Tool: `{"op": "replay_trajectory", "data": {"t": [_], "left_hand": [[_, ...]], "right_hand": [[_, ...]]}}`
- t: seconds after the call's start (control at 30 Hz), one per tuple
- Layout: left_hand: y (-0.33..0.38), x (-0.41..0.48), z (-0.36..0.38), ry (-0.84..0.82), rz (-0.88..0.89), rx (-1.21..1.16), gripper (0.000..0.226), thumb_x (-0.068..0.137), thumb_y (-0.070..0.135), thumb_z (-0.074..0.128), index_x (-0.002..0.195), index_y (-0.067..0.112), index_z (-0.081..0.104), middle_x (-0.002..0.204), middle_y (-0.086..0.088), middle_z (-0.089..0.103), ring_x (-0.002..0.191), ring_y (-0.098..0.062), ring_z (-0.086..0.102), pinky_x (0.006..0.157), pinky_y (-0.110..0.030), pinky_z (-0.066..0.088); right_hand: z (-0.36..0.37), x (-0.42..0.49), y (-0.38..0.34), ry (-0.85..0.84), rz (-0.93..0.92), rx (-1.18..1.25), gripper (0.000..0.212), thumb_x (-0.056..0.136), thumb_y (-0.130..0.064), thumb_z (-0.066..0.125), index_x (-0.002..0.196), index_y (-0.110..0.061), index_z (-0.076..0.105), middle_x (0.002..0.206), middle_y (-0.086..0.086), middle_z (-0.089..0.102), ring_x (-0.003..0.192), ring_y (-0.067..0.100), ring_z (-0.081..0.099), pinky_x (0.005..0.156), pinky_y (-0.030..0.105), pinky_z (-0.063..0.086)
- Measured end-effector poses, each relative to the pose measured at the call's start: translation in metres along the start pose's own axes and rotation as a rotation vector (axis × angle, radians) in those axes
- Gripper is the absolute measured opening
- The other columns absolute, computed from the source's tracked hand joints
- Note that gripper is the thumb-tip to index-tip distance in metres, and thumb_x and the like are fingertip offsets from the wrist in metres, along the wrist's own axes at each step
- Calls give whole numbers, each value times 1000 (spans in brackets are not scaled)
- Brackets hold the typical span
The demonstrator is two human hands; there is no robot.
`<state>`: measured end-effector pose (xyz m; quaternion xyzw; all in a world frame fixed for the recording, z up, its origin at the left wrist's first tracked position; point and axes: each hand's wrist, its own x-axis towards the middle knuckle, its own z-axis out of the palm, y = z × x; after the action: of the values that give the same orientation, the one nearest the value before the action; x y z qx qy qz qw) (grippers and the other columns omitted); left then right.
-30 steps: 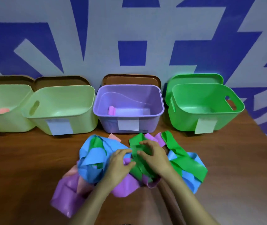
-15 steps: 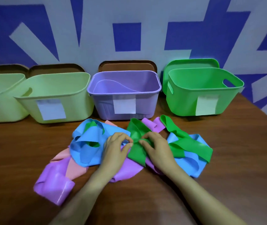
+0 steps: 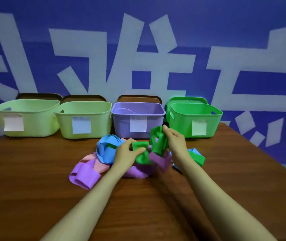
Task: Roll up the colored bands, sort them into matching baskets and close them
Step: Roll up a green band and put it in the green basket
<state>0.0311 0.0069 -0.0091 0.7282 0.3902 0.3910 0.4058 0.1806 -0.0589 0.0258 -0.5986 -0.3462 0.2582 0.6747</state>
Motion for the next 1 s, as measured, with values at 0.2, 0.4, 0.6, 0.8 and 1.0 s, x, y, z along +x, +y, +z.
{"op": "replay_trajectory", "data": {"t": [0.2,0.4,0.6,0.8,1.0], "left_hand": [[21,14,-32,-23,-208,-449,18,90,4,59,82,20,62,67,5,67,70,-11,60,64,-20,43],[31,33,-41,52,-199,-467,27,98,5,42,89,23,59,81,-2,59,71,-19,57,63,-27,47],[42,45,-42,-95,-310,-933,24,98,8,38,88,13,60,75,-6,65,66,-19,64,59,-32,57],[42,54,-33,-82,-190,-616,11,94,8,54,90,12,63,81,-5,65,66,-12,64,60,-25,56],[53,54,-25,-3,-124,-451,8,93,10,57,99,7,62,83,-4,64,70,-13,63,51,-21,53]], "right_hand": [[-14,21,-47,15,46,147,31,99,-21,48,68,-17,50,58,3,49,42,6,41,45,19,30],[-10,29,-40,-184,-23,-16,35,85,-8,68,115,-12,51,81,7,49,47,8,45,43,20,35],[-14,47,-11,-225,71,-402,13,87,0,59,80,-10,60,72,7,58,61,14,53,57,19,47],[-9,39,-8,-377,-81,-305,41,85,12,48,116,-15,56,117,8,57,102,19,58,76,20,48],[6,28,-24,-442,-207,-111,22,91,-20,62,113,-18,62,109,-1,69,97,10,65,76,20,52]]}}
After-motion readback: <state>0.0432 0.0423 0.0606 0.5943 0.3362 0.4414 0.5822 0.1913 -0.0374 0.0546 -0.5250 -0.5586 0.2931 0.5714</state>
